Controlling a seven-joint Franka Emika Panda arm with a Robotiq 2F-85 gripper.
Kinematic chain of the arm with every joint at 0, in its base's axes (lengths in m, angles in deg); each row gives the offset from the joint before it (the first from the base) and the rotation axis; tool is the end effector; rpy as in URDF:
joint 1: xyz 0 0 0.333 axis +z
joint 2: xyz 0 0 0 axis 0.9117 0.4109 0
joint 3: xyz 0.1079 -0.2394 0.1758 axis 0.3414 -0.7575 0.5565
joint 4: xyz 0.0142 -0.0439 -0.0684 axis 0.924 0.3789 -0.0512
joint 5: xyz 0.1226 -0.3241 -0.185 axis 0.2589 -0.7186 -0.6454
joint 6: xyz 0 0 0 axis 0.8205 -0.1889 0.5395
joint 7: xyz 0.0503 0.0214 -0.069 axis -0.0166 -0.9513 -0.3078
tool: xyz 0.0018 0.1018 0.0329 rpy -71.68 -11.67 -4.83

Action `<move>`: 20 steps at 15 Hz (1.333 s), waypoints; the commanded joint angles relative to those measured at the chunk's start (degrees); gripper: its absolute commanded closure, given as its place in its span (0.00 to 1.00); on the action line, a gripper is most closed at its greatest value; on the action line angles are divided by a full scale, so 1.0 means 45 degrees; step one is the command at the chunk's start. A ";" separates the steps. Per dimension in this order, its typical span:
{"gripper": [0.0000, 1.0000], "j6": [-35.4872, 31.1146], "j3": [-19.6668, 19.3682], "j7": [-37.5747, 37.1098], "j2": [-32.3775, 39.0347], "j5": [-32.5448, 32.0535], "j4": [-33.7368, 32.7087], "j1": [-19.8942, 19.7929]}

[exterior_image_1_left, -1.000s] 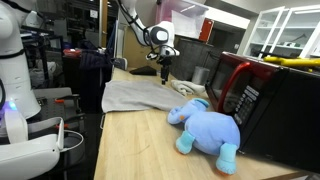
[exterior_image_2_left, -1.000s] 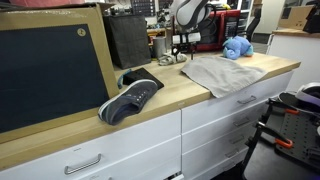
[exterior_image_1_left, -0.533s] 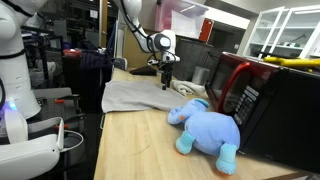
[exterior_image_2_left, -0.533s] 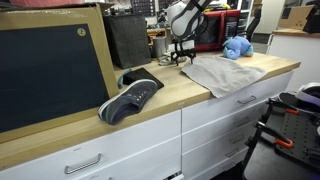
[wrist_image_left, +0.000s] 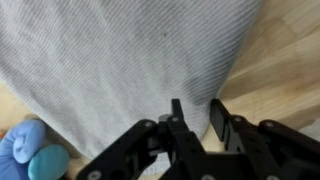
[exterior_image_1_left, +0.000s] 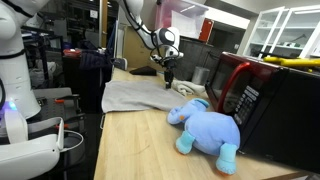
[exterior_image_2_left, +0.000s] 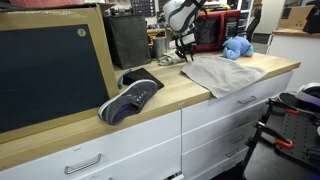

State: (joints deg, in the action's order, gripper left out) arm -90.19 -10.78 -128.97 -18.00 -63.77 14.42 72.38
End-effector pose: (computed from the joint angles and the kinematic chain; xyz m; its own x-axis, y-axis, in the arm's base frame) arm 0.6877 -0.0808 0.2636 0.5415 -0.8066 0.2371 -0.8297 -0.4672 0.3055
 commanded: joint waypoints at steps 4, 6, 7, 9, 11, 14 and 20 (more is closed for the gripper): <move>1.00 0.0726 0.0012 0.0009 0.0127 -0.0623 -0.0395 -0.0334; 1.00 0.0722 0.0058 0.0077 0.0051 -0.0591 -0.0322 -0.0406; 1.00 0.0704 0.0087 0.0122 -0.0002 -0.0540 -0.0303 -0.0442; 1.00 0.0658 0.0140 0.0226 -0.0127 -0.0464 -0.0261 -0.0496; 1.00 0.0592 0.0355 0.0549 -0.0331 -0.0106 -0.0214 -0.0702; 1.00 0.0322 0.0798 0.0793 -0.0811 0.1053 -0.0287 -0.1134; 1.00 -0.0211 0.1778 0.1201 -0.1734 0.4310 -0.0632 -0.1954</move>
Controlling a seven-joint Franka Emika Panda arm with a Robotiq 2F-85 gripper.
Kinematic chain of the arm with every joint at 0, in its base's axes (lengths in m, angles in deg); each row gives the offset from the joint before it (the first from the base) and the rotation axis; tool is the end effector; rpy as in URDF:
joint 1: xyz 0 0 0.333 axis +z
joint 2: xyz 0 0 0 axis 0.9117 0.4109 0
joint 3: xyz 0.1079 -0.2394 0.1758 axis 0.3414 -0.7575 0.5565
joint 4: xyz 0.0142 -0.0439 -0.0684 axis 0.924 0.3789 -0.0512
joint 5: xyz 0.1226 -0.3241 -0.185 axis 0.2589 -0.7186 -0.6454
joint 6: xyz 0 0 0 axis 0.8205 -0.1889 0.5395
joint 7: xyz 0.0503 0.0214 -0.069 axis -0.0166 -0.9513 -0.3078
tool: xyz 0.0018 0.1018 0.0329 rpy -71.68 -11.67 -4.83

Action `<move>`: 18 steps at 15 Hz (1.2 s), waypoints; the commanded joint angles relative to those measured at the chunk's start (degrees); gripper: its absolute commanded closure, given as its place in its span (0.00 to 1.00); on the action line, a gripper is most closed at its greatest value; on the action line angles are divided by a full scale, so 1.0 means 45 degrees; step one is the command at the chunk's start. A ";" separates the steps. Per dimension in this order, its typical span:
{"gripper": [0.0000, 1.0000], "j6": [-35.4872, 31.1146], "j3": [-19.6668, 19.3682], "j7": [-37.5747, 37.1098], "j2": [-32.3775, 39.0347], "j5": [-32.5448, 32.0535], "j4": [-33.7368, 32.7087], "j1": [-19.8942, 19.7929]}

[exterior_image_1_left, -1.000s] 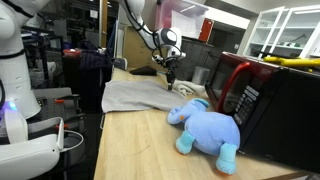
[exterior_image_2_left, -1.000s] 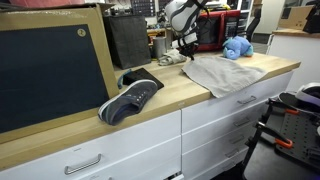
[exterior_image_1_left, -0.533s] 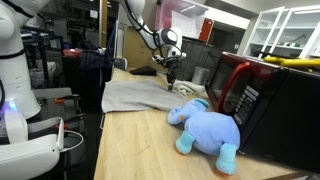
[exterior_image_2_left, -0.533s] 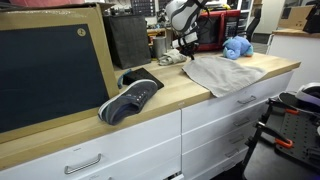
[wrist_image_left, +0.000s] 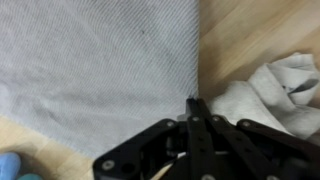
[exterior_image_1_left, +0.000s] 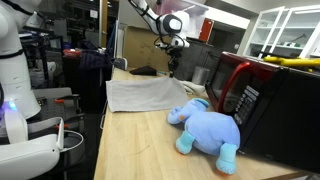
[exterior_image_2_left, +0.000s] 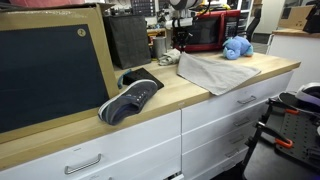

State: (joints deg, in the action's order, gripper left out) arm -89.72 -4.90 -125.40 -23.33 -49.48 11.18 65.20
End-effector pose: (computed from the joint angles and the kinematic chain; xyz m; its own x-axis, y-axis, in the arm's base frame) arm 0.7003 -0.0939 0.3420 0.4235 -0.9023 0.0802 -0.9059 -0.4214 0.0422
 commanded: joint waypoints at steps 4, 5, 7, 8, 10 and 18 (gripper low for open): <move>0.74 -0.0977 0.0839 0.1043 -0.0934 0.2213 0.0398 -0.0422; 0.73 -0.1181 0.0902 0.1272 -0.0987 0.2411 0.0454 -0.0421; 0.59 -0.1506 0.1033 0.1615 -0.1066 0.2846 0.0467 -0.0451; 0.50 -0.1639 0.1095 0.1778 -0.1105 0.3093 0.0466 -0.0485; 0.37 -0.1842 0.1198 0.2221 -0.1238 0.3544 0.0473 -0.0544; 0.39 -0.1383 0.0828 0.6733 -0.2308 0.3043 0.2207 -0.1077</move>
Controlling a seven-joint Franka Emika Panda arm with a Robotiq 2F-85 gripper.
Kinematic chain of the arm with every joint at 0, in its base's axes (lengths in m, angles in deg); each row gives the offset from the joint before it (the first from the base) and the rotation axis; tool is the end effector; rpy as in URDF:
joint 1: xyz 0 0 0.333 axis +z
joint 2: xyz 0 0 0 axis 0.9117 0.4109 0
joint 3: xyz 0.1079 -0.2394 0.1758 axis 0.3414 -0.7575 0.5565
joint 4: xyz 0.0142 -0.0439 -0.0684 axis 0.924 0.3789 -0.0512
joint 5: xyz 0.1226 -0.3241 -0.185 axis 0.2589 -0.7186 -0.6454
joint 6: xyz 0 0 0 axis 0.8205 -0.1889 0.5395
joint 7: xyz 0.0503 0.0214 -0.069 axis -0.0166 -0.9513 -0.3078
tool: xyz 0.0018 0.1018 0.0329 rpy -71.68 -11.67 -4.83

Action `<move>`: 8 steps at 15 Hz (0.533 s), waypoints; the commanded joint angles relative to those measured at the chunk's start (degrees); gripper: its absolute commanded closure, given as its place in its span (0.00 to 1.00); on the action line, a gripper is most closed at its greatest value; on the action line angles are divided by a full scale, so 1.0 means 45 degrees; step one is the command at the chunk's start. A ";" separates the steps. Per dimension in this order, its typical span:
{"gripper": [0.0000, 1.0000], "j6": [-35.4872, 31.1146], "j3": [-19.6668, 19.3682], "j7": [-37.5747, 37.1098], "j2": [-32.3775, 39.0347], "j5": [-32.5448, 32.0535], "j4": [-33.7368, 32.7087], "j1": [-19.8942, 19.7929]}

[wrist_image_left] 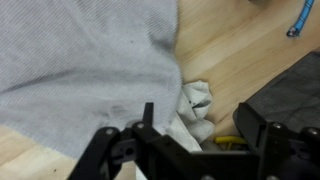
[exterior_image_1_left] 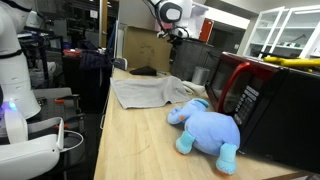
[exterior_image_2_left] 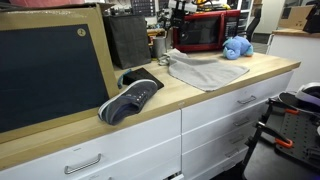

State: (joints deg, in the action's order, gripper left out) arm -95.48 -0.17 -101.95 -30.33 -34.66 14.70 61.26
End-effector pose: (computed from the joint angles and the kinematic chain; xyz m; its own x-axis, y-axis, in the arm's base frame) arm 0.6954 -0.0837 0.4062 0.6563 -0.7544 0.0169 -0.7285 -0.6392 -0.2465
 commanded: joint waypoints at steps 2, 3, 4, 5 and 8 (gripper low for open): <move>0.52 -0.0377 -0.0573 0.2455 -0.0850 -0.0784 0.2291 -0.0275; 0.61 -0.0580 -0.0716 0.2913 -0.0936 -0.1080 0.2812 -0.0328; 0.68 -0.0724 -0.0822 0.3317 -0.0951 -0.1305 0.3230 -0.0371; 0.77 -0.1006 -0.0919 0.3729 -0.1084 -0.1570 0.3804 -0.0408; 0.99 -0.1513 -0.1179 0.5291 -0.1463 -0.2079 0.5169 -0.0876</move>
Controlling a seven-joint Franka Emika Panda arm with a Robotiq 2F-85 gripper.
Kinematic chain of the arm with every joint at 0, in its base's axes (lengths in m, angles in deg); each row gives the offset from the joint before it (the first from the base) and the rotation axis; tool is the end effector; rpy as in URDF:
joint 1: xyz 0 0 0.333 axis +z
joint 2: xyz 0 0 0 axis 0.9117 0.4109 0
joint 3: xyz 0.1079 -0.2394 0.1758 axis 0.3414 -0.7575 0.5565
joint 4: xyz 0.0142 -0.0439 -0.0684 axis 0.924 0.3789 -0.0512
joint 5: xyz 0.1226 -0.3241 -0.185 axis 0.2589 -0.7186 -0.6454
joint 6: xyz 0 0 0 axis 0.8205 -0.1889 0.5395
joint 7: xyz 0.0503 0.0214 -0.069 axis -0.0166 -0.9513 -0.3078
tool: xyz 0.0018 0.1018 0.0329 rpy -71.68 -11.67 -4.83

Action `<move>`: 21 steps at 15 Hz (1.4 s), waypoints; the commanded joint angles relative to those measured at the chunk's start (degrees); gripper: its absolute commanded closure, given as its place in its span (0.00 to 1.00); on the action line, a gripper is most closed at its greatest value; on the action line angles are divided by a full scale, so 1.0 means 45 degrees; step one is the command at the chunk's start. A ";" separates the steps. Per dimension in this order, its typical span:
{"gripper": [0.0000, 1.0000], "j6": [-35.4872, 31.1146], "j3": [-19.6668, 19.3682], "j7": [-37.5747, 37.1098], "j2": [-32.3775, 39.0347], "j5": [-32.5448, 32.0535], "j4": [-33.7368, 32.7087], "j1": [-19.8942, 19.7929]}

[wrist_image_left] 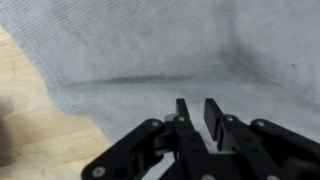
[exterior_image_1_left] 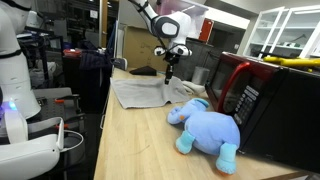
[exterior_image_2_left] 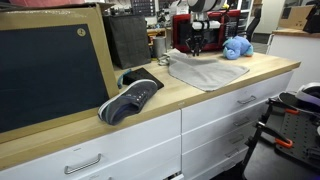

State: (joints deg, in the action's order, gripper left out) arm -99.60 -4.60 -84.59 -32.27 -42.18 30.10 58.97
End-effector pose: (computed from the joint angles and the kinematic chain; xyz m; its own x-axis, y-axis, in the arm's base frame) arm 0.6257 -0.1563 0.3117 0.8179 -0.5753 -0.0044 -0.5751 -0.8174 -0.0337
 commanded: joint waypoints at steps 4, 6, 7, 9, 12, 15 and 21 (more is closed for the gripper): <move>1.00 -0.0560 -0.0652 0.3305 -0.1594 -0.1218 0.3104 -0.0992; 1.00 -0.0349 -0.0820 0.3996 -0.2045 -0.1675 0.3809 -0.1198; 1.00 -0.0319 -0.0815 0.4458 -0.2310 -0.1711 0.4194 -0.1336; 1.00 -0.0353 -0.0739 0.5194 -0.2937 -0.1534 0.5102 -0.1491; 1.00 -0.0174 -0.0667 0.6033 -0.3925 -0.1306 0.6310 -0.1513; 1.00 -0.1420 -0.0601 0.6697 -0.4459 -0.1144 0.7674 -0.1453; 1.00 -0.5123 -0.0805 0.8052 -0.4356 -0.1647 0.9412 -0.1553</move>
State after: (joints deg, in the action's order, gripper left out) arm -116.35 -7.60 -51.55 -52.10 -48.45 68.91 52.49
